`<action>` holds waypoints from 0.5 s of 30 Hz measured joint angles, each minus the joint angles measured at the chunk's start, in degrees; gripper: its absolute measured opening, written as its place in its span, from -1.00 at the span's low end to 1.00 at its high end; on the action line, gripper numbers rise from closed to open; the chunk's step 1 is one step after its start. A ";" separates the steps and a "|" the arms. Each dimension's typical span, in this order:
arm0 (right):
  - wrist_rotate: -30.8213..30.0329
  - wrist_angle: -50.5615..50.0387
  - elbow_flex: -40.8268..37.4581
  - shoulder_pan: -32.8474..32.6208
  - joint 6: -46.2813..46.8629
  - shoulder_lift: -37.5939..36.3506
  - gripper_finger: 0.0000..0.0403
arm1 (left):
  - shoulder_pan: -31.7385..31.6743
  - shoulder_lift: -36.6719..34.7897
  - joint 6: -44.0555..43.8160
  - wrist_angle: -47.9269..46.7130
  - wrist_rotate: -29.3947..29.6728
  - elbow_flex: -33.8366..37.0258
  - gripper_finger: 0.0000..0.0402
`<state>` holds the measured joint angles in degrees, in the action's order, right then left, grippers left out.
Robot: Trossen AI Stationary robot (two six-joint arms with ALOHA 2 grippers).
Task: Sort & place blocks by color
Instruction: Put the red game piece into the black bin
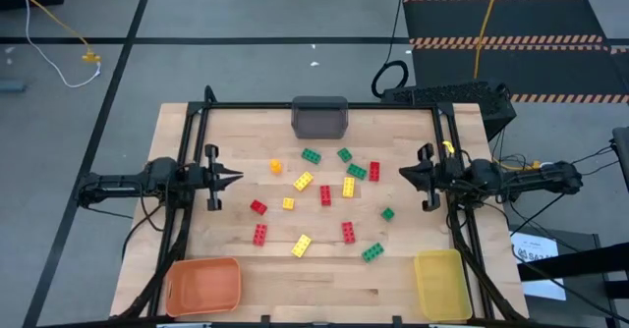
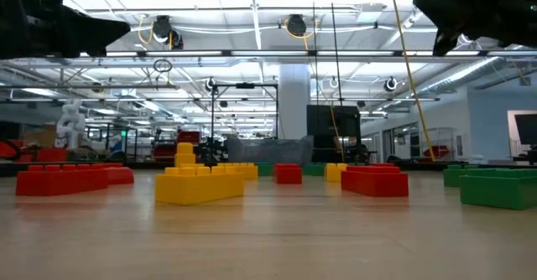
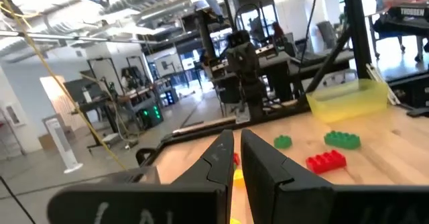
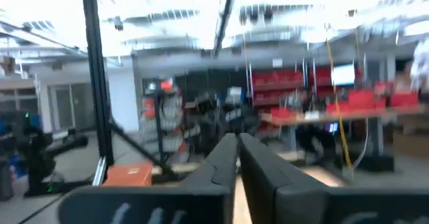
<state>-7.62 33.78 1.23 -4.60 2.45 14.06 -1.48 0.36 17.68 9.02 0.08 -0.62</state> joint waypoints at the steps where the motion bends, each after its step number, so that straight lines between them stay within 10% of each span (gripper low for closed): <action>1: -0.02 1.15 0.49 0.00 -1.50 0.56 -0.86 | 0.00 0.02 -0.01 0.23 -0.01 0.00 -0.84; 10: -7.59 9.10 9.00 0.02 -10.06 10.29 -0.16 | 0.00 0.00 -9.72 3.75 -0.02 0.02 -0.84; 15: -10.59 -2.28 20.49 0.02 -14.87 18.58 0.05 | -0.07 0.00 -24.12 5.23 1.29 0.02 -0.84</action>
<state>-18.20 31.50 21.72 -4.58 -12.42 32.64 -1.54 0.36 -6.44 14.25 1.37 -0.60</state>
